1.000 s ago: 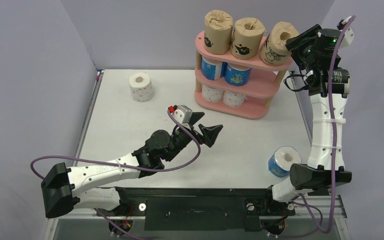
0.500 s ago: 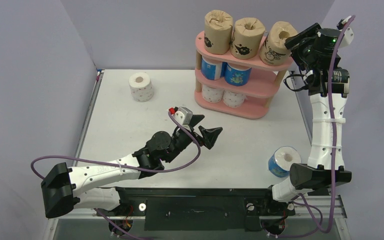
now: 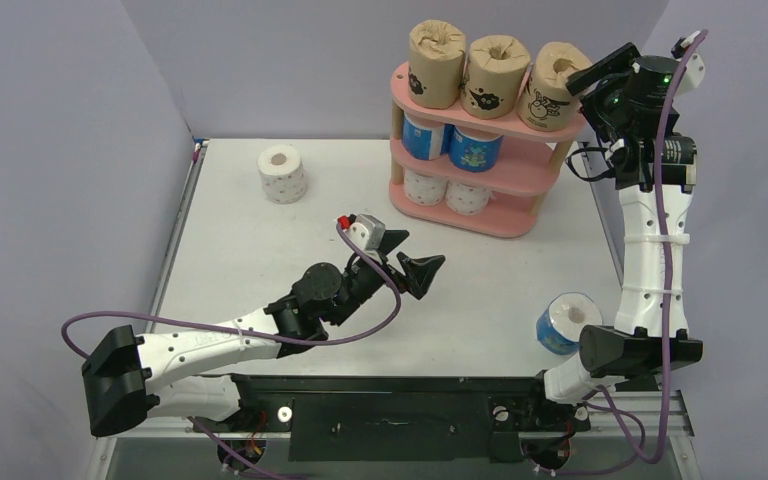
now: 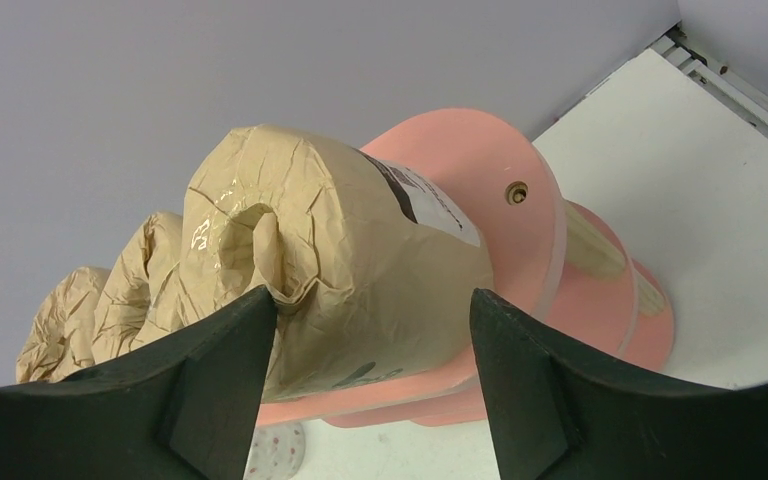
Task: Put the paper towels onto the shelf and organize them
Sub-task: Place the paper towel on the shelf.
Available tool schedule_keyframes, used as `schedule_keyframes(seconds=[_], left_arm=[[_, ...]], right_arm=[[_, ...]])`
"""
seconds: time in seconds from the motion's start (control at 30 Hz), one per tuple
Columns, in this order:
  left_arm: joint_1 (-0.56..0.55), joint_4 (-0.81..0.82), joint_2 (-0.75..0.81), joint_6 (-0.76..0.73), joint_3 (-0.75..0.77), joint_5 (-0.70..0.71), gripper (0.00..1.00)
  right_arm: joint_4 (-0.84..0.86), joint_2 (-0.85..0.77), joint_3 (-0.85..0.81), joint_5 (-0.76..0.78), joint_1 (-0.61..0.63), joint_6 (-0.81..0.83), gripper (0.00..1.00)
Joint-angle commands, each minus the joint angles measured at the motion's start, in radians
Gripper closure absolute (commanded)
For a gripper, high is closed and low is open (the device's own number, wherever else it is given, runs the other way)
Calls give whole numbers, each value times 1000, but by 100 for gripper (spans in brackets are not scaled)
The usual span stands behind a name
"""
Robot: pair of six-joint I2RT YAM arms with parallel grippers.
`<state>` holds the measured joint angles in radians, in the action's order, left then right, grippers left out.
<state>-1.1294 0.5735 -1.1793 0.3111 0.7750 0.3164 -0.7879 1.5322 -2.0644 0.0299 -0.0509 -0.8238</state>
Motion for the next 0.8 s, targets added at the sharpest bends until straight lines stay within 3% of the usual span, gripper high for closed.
schedule_keyframes(seconds=[0.0,0.53,0.67,0.77], left_arm=[[5,45,32,6,-5,-13,4],[5,29,59,23,-14,-17,4],[5,27,86,36,-42,-10,4],[5,24,132,40,-73,9,4]], right_arm=[[22,-6,-40,15,5,6,33],[50,-68,-38,-8,28,21,28],[146,-132,48,-11,88,90,30],[295,-205,220,-58,141,181,31]])
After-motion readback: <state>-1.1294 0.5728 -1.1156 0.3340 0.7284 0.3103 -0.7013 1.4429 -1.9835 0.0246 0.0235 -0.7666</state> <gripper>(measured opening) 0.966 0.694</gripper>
